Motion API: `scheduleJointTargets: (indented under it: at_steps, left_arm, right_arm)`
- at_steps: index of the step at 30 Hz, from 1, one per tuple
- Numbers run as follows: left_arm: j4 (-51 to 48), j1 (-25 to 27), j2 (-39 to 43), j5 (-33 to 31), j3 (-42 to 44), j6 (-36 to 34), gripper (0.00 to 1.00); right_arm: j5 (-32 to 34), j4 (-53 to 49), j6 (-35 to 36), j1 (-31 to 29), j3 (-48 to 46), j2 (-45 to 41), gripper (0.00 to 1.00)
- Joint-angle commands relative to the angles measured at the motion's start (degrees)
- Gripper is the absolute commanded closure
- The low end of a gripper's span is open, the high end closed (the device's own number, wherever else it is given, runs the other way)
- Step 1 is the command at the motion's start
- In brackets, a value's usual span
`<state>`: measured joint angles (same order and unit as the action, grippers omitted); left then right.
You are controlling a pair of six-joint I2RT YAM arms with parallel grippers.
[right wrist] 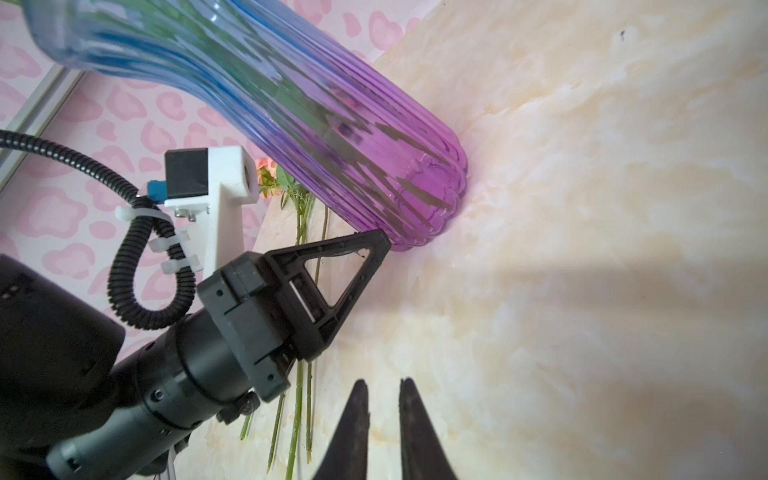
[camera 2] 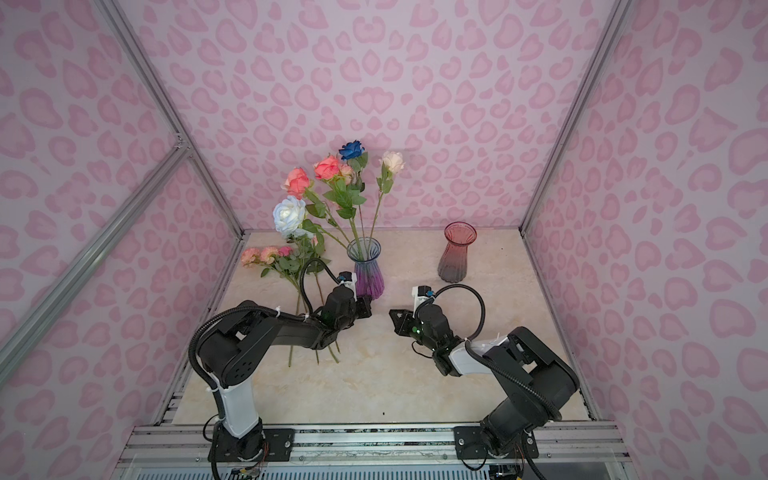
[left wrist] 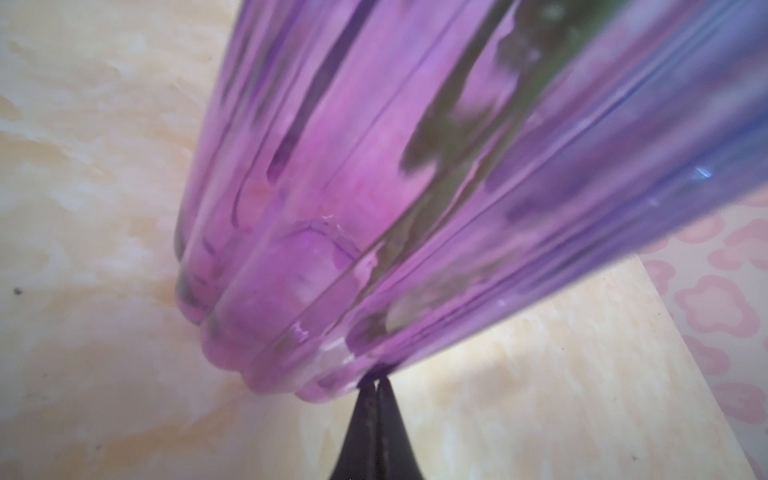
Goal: Arrange the flowers into the vase
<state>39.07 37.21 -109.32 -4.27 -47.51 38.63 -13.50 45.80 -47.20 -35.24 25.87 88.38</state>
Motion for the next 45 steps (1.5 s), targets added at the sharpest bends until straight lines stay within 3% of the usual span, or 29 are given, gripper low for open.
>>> scheduleJointTargets:
  at_steps: [1, 45]
  left_arm:
    - [-0.2, -0.7, -0.8, 0.7, -1.6, -1.6, 0.96]
    - [-11.4, -7.4, -7.7, 3.7, -14.4, 1.2, 0.96]
  right_arm:
    - [1.5, -4.8, 2.9, 0.0, -0.4, -2.7, 0.83]
    - [4.2, -25.2, 8.3, 4.6, -1.1, -29.6, 0.79]
